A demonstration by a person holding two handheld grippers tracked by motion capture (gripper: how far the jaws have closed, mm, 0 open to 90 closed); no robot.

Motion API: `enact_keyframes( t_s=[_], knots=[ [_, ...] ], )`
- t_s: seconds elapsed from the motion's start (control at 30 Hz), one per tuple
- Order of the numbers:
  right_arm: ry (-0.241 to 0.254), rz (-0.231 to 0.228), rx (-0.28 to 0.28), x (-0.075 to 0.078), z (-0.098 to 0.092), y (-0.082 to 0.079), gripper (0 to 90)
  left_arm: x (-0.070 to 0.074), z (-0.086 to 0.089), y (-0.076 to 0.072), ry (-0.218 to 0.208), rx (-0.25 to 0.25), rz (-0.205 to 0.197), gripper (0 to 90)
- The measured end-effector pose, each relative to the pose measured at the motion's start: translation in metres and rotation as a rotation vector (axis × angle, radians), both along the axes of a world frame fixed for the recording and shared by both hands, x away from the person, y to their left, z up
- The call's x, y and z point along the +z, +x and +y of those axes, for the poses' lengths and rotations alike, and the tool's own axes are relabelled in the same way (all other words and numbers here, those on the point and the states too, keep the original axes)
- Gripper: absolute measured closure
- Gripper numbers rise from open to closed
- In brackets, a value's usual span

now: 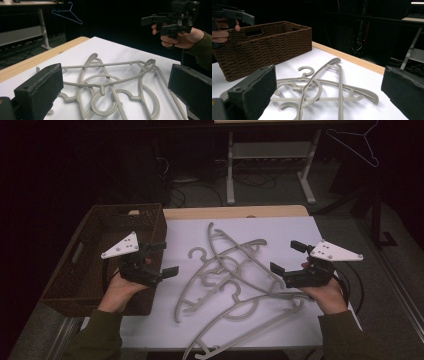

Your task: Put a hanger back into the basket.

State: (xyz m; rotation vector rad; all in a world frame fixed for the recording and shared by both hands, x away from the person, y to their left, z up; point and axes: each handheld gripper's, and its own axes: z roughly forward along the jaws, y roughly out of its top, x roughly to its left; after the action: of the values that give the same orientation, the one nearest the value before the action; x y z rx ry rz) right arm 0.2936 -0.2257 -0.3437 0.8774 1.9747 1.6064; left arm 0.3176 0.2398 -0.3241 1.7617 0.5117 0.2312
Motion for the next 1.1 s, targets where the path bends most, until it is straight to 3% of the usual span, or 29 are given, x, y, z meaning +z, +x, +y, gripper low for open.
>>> enact_keyframes(
  t_s=[0.1, 0.13, 0.3, 0.43, 0.5, 0.53, 0.6, 0.7, 0.77, 0.8, 0.9, 0.93, 1.0, 1.03, 1.1],
  knots=[
    [-0.007, 0.008, -0.004, -0.001, 0.0, 0.001, 0.0, 0.0, -0.003, 0.0, 0.014, 0.008, 0.013, 0.0],
    [-0.041, 0.029, -0.019, -0.002, -0.001, 0.002, 0.0, 0.0, -0.007, -0.001, 0.031, 0.013, 0.02, 0.0],
    [-0.085, 0.074, -0.038, -0.004, 0.0, 0.004, 0.0, -0.002, -0.016, -0.002, 0.067, 0.015, 0.037, 0.0],
    [-0.156, 0.134, -0.049, -0.008, 0.001, 0.01, 14.1, -0.004, -0.028, -0.004, 0.099, 0.006, 0.055, 0.0],
    [-0.168, 0.157, -0.051, -0.008, 0.001, 0.012, 14.9, -0.005, -0.03, -0.004, 0.104, 0.003, 0.056, 0.0],
    [-0.188, 0.195, -0.069, -0.011, 0.001, 0.018, 19.0, -0.007, -0.035, -0.005, 0.111, -0.001, 0.065, 0.0],
    [-0.195, 0.206, -0.072, -0.012, 0.001, 0.02, 21.5, -0.009, -0.037, -0.005, 0.117, -0.003, 0.071, 0.0],
    [-0.236, 0.292, -0.075, -0.022, 0.004, 0.035, 33.7, -0.015, -0.044, -0.005, 0.126, -0.011, 0.081, 0.0],
    [-0.243, 0.301, -0.076, -0.024, 0.005, 0.037, 36.9, -0.017, -0.046, -0.005, 0.127, -0.016, 0.084, 0.0],
    [-0.281, 0.33, -0.065, -0.031, 0.011, 0.045, 41.7, -0.021, -0.049, -0.005, 0.132, -0.017, 0.09, 0.0],
    [-0.3, 0.364, -0.061, -0.036, 0.017, 0.053, 44.6, -0.025, -0.05, -0.004, 0.141, -0.022, 0.095, 0.0],
    [-0.329, 0.407, -0.056, -0.043, 0.023, 0.061, 48.0, -0.027, -0.052, -0.004, 0.142, -0.022, 0.098, 0.0],
    [-0.35, 0.41, -0.053, -0.046, 0.026, 0.065, 49.4, -0.03, -0.053, -0.004, 0.149, -0.027, 0.105, 0.0],
    [-0.379, 0.457, -0.063, -0.052, 0.031, 0.073, 52.3, -0.031, -0.054, -0.003, 0.15, -0.028, 0.107, 0.0],
    [-0.388, 0.474, -0.064, -0.055, 0.034, 0.076, 53.9, -0.032, -0.055, -0.003, 0.154, -0.029, 0.11, 0.0]
  ],
)
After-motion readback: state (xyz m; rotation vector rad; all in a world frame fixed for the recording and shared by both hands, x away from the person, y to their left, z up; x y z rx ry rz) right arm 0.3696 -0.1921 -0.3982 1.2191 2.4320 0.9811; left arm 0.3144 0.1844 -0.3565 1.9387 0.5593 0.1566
